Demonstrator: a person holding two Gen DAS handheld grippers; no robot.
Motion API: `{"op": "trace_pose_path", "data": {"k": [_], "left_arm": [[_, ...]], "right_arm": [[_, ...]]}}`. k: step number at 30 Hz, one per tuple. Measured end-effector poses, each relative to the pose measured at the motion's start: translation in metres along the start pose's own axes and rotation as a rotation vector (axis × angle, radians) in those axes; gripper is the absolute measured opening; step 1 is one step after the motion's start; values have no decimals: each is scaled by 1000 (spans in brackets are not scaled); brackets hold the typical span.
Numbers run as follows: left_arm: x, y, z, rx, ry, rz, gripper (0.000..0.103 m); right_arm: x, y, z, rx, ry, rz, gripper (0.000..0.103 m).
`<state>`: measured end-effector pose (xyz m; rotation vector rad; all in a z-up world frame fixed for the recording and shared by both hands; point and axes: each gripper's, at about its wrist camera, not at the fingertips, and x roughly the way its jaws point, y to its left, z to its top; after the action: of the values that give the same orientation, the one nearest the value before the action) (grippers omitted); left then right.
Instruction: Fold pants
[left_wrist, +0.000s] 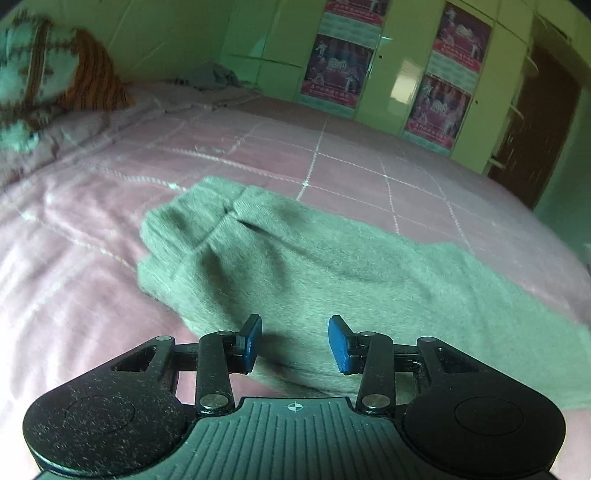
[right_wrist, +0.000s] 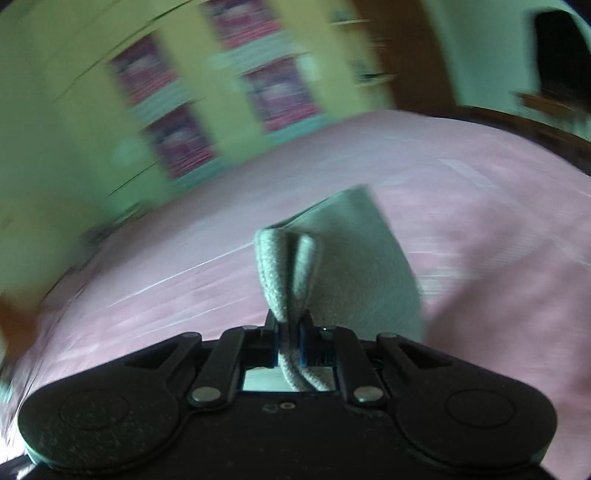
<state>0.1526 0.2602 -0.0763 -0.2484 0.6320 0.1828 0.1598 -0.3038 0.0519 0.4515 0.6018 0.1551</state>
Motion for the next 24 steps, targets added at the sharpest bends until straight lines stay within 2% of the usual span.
{"op": "trace_pose_path", "data": {"k": [2, 5, 7, 9, 11, 14, 24], "left_arm": [[-8, 3, 1, 11, -3, 3, 41], [-16, 15, -2, -12, 30, -2, 41], [-21, 22, -5, -35, 49, -6, 41], [-29, 26, -8, -56, 42, -16, 41], [-36, 27, -12, -67, 27, -25, 44], [-36, 21, -14, -44, 23, -26, 54], [-36, 5, -19, 11, 40, -35, 54]], "right_arm": [[21, 53, -18, -104, 38, 44, 9], [52, 120, -64, -244, 145, 134, 9], [65, 153, -100, -358, 210, 186, 9], [70, 173, -130, -471, 239, 176, 9], [73, 176, -149, -535, 246, 142, 9], [72, 171, -156, -533, 245, 134, 9], [66, 187, -167, -627, 219, 116, 11]]}}
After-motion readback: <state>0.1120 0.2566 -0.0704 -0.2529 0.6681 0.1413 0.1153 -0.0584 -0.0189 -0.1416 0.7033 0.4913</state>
